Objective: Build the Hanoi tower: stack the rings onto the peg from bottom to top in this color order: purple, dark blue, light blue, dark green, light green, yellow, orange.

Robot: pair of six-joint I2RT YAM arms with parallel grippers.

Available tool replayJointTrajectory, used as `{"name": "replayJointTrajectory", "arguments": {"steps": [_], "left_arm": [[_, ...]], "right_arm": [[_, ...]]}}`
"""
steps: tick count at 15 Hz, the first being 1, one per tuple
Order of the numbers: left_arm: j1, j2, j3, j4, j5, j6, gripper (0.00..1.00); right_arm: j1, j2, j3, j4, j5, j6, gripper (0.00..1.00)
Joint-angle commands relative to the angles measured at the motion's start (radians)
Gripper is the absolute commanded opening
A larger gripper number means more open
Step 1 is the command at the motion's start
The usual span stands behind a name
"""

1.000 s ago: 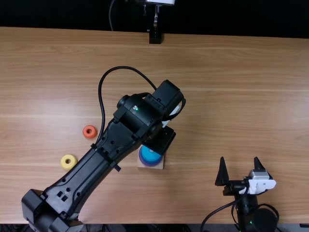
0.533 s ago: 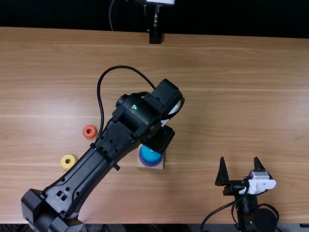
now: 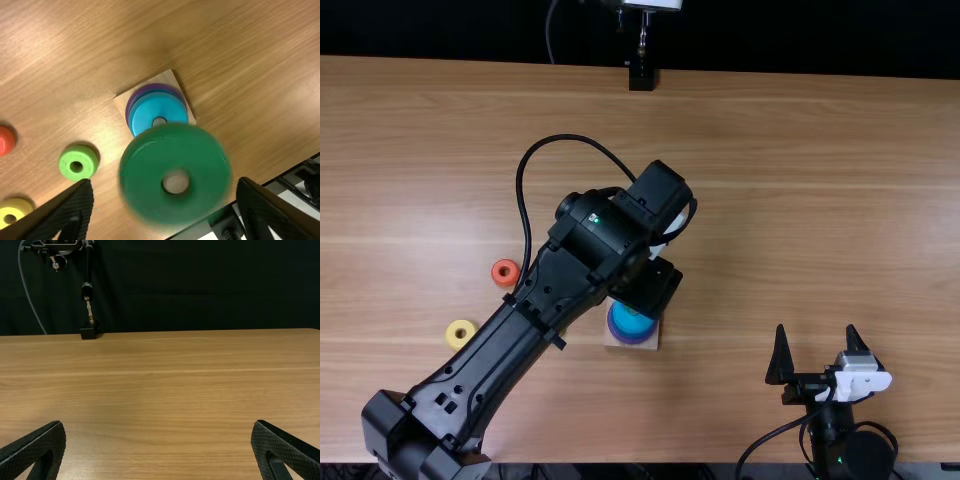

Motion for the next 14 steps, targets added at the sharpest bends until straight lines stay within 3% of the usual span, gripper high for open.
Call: {"name": "replayJointTrajectory", "arguments": {"steps": [1, 6, 10, 14], "left_arm": [[0.010, 0.025, -0.017, -0.004, -0.009, -0.007, 1.00], [0.024, 0.018, -0.013, 0.015, -0.006, -0.005, 1.00], [0.116, -0.008, 0.006, 0.022, -0.009, 0.001, 1.00], [0.256, -0.097, -0.005, 0.022, -0.009, 0.006, 1.00]], "right_arm": [[-0.011, -0.007, -0.007, -0.004, -0.006, 0.001, 1.00], [-0.009, -0.007, -0.007, -0.004, -0.006, 0.001, 1.00], [-0.011, -0.007, -0.007, -0.004, -0.006, 0.002, 1.00], [-0.011, -0.007, -0.007, -0.004, -0.006, 0.001, 1.00]]}}
